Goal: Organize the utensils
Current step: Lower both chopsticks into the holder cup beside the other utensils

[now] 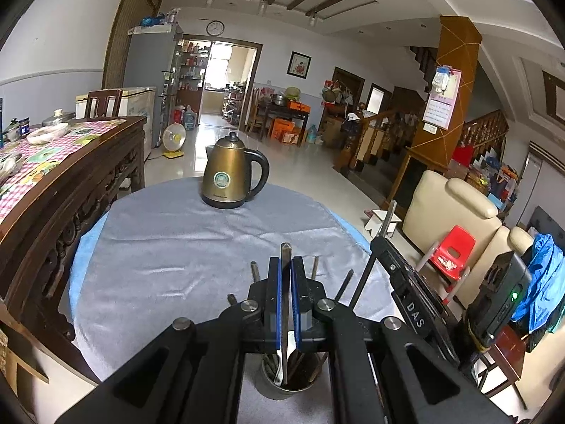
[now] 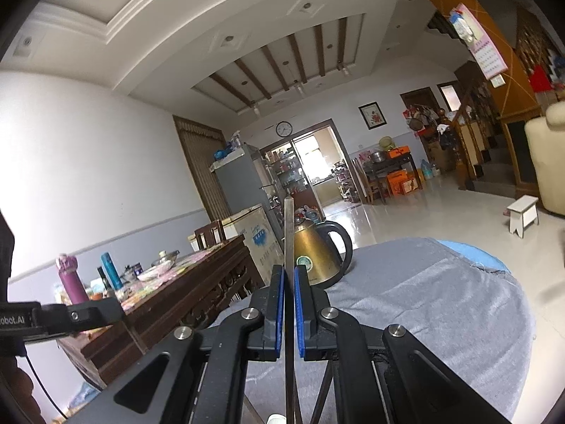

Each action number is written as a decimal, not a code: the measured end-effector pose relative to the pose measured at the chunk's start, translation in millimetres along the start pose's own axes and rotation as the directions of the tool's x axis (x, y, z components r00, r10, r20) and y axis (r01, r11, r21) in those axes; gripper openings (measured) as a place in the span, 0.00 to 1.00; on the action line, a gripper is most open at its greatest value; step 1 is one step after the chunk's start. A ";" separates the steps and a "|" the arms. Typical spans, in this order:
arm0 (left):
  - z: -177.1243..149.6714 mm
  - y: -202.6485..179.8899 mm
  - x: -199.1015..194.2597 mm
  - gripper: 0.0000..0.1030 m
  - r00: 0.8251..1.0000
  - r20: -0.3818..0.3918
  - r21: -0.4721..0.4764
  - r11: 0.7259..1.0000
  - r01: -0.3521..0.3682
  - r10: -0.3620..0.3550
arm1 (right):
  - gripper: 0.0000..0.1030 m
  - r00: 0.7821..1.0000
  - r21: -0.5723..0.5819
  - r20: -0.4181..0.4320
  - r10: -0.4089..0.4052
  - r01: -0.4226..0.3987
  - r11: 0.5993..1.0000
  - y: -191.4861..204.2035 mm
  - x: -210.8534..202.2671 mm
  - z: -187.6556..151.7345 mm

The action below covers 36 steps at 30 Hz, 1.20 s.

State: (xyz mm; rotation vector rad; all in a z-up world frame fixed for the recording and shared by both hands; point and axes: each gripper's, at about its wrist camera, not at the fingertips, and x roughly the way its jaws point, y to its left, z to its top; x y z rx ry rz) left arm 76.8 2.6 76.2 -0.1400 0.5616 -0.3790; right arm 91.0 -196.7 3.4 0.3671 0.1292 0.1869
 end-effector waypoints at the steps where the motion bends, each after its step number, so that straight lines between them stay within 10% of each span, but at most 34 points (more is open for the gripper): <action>1: 0.1 1.8 -0.6 0.05 1.000 0.002 -0.003 1.000 -0.003 0.003 | 0.06 1.000 -0.015 -0.001 0.001 -0.001 1.000 3.0 -0.3 -1.5; 36: -16.5 11.5 2.7 0.05 0.996 -0.033 0.016 0.996 -0.086 0.087 | 0.06 0.996 -0.078 -0.084 0.003 -0.009 0.997 14.2 -15.3 -27.2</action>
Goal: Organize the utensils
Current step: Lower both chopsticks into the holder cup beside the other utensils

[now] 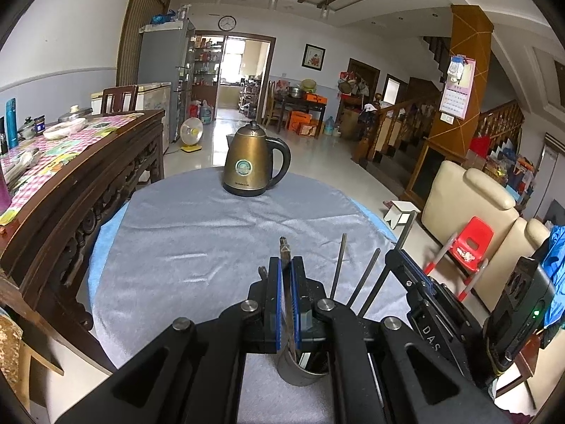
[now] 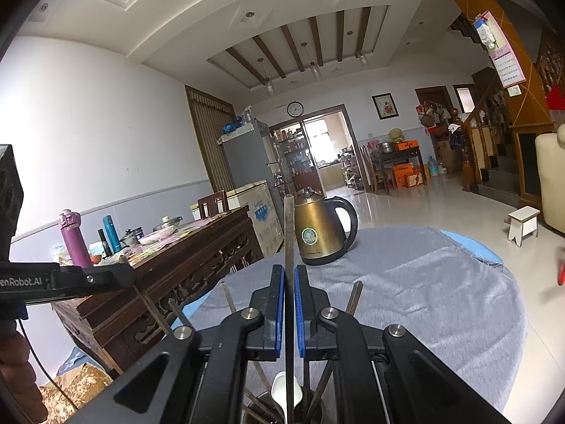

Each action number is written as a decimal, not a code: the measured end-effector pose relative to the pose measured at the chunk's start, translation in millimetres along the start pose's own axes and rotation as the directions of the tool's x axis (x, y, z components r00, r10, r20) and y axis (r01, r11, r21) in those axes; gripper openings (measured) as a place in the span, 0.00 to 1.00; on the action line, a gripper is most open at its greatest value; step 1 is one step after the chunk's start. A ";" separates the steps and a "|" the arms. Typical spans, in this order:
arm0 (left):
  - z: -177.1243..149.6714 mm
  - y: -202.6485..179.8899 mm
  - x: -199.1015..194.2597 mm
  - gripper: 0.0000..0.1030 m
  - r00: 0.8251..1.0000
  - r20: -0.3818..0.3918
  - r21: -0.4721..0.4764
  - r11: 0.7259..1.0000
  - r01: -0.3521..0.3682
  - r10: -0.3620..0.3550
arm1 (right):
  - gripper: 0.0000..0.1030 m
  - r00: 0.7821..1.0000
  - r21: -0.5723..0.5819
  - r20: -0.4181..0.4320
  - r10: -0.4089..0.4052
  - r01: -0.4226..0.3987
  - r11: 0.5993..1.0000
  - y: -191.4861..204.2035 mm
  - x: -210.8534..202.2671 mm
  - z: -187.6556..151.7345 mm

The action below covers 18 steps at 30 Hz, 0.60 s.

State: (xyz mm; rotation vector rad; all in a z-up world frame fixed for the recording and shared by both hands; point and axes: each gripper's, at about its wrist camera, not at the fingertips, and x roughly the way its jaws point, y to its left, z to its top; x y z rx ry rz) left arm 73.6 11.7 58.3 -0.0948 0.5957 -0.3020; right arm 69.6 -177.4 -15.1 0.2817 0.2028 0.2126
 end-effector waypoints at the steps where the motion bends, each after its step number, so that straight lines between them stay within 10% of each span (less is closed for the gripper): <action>1: -1.1 0.0 -0.2 0.05 1.000 0.000 0.002 1.000 -0.003 0.003 | 0.06 1.000 -0.004 0.001 -0.001 0.001 1.000 0.7 -1.7 -0.6; 18: -15.8 -7.9 -2.4 0.06 0.997 -0.007 0.057 0.996 -0.073 0.073 | 0.06 0.999 0.001 -0.044 -0.026 0.026 1.000 3.8 -4.6 -11.8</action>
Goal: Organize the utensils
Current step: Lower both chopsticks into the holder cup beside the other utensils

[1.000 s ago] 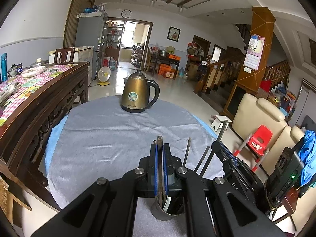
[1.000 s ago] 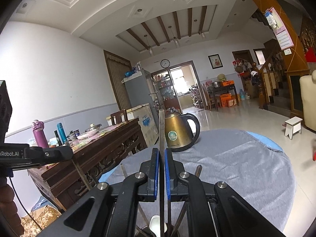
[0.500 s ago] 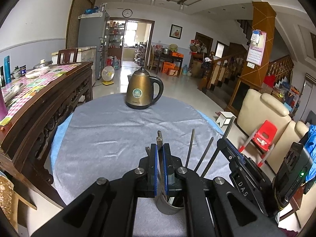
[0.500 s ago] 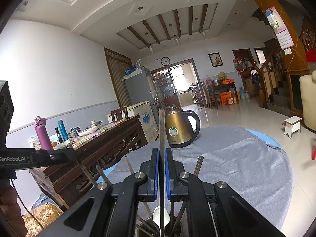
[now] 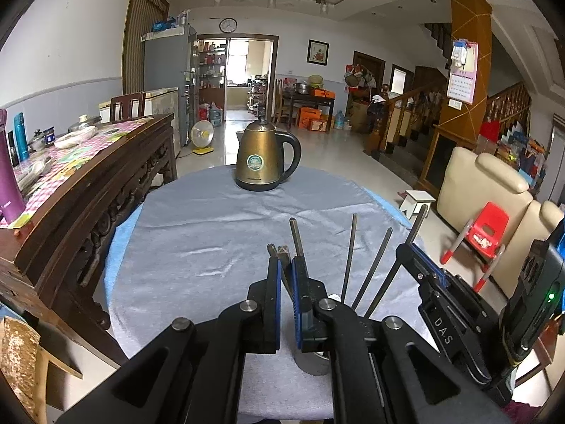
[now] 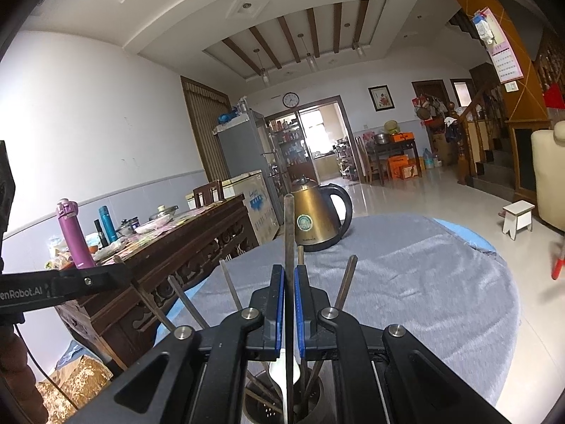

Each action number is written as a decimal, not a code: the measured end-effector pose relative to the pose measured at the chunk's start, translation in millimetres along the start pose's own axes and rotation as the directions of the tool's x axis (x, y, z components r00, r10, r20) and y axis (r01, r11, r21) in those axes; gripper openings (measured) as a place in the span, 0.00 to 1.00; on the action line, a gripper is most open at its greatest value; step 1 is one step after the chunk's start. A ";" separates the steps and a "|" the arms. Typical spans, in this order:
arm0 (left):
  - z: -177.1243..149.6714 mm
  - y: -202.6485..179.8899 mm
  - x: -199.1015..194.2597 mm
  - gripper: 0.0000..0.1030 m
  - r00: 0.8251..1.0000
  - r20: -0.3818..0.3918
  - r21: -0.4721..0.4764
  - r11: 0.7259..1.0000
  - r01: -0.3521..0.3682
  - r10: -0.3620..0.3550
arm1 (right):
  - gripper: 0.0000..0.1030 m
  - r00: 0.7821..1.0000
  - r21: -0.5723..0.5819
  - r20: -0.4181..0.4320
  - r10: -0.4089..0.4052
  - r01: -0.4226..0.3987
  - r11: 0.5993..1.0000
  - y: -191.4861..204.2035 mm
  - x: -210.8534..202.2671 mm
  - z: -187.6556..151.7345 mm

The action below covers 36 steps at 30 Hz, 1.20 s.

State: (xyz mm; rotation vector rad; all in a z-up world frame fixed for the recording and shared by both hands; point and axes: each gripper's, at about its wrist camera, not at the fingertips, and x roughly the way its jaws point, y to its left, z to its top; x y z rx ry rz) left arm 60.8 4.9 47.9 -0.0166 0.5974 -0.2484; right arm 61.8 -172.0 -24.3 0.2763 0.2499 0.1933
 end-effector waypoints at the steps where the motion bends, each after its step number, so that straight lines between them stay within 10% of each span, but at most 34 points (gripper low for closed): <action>1: -1.0 -0.8 -0.6 0.06 1.000 0.001 0.004 1.000 -0.006 0.006 | 0.06 1.000 -0.001 0.001 -0.001 0.001 1.000 -0.1 0.0 -0.1; 36: -10.3 2.3 0.4 0.07 0.999 -0.011 0.017 0.999 -0.035 0.035 | 0.07 0.999 -0.016 -0.033 -0.014 0.013 1.000 -0.4 -2.4 -6.8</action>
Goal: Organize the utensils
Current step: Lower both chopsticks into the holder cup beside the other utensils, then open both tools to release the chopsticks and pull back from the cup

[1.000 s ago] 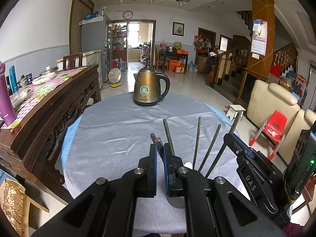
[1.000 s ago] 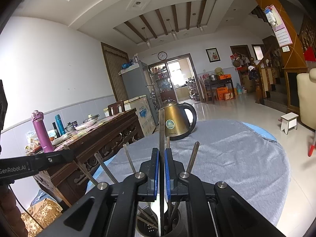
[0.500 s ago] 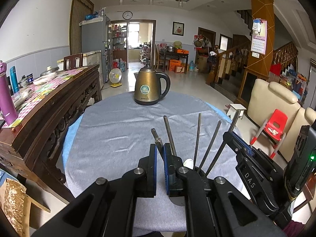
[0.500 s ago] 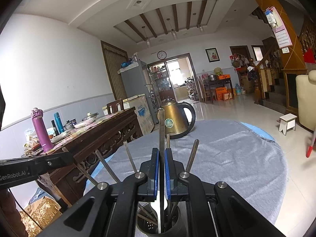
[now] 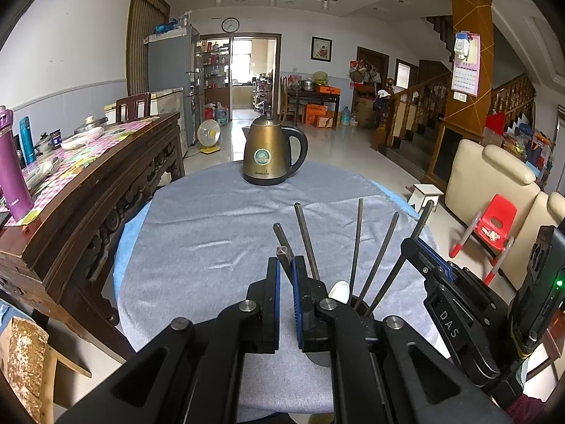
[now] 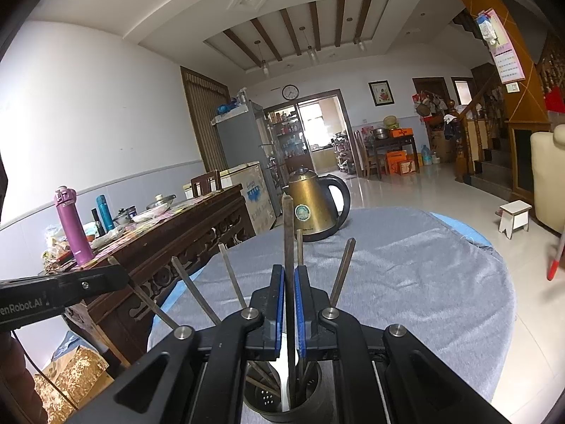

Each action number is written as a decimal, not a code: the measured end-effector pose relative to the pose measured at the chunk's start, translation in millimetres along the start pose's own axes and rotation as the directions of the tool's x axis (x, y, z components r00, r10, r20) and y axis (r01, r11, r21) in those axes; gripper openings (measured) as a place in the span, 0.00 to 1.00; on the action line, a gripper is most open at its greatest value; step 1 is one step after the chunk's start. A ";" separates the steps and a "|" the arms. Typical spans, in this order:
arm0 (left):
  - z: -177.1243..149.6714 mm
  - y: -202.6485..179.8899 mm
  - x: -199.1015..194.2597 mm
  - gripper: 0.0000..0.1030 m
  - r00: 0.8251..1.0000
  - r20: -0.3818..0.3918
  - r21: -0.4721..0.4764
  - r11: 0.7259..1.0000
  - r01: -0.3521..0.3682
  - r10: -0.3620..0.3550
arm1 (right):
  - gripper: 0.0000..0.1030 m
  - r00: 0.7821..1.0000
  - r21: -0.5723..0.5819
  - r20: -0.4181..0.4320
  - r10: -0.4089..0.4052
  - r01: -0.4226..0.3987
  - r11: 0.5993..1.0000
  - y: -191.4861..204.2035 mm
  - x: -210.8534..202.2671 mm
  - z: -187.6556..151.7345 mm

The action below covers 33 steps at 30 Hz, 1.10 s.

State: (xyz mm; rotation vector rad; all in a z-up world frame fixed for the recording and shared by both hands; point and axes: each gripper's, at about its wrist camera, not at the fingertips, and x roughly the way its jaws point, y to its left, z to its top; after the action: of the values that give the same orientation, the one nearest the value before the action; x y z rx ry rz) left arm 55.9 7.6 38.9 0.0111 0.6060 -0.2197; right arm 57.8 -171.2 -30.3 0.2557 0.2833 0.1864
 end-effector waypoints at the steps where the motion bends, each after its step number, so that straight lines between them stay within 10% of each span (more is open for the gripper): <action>1: 0.6 0.1 0.5 0.07 1.000 -0.001 -0.001 1.000 -0.001 0.001 | 0.07 1.000 0.001 -0.001 0.001 -0.001 1.000 -0.5 0.1 -0.2; 27: 0.0 0.8 2.3 0.12 0.999 -0.017 -0.003 0.999 -0.045 0.045 | 0.08 1.000 0.023 -0.017 0.008 -0.008 1.000 -4.4 3.8 2.0; 33: 0.1 1.1 2.9 0.23 0.999 -0.014 -0.002 0.999 -0.053 0.053 | 0.35 1.000 0.041 0.009 0.008 -0.009 0.999 -7.7 -2.2 3.1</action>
State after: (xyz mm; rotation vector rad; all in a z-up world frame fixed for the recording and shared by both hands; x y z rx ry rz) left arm 58.5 8.2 37.3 0.0263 0.6188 -0.1681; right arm 57.8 -179.7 -28.9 0.2984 0.2779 0.1882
